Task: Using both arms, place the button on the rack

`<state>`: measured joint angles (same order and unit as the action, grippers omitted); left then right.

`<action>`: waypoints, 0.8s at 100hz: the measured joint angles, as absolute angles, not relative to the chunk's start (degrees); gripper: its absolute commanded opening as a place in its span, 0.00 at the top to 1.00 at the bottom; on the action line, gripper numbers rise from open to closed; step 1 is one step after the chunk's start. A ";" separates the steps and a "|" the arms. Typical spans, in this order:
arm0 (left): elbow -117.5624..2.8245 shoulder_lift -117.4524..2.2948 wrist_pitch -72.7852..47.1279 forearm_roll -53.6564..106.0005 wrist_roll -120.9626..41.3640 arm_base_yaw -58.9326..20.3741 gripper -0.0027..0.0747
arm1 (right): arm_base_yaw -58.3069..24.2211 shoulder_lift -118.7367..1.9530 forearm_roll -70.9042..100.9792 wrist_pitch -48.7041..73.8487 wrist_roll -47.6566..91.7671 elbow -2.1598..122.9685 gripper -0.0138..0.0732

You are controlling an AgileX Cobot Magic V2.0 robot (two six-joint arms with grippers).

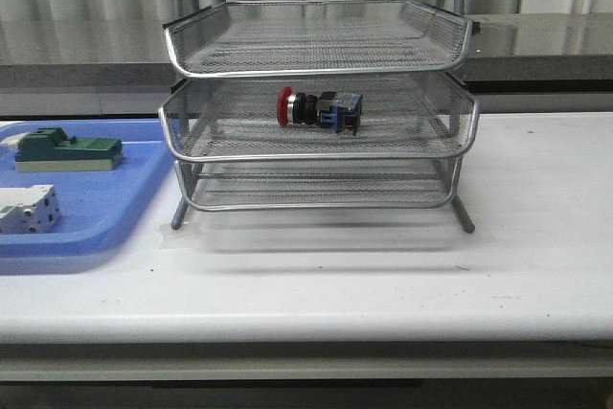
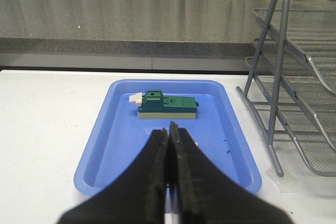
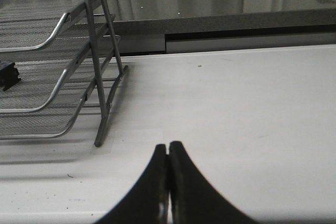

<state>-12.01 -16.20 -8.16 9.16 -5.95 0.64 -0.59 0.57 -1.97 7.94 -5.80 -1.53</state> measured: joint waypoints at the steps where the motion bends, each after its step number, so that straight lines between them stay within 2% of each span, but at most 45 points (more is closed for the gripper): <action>1: -11.85 -15.96 -8.20 8.46 -5.09 0.51 0.99 | -0.59 0.57 -1.97 7.94 -5.80 -1.53 0.91; 48: 0.05 -1.12 -5.76 1.98 1.83 -2.54 0.99 | -0.59 0.57 -1.97 7.94 -5.80 -1.53 0.91; 80: 0.04 0.30 -4.19 -2.14 7.08 -2.54 0.99 | -0.59 0.57 -1.97 7.94 -5.80 -1.53 0.91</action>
<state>0.04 0.30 -4.19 -2.14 7.08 -2.54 -0.59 0.57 -1.97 7.94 -5.80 -1.53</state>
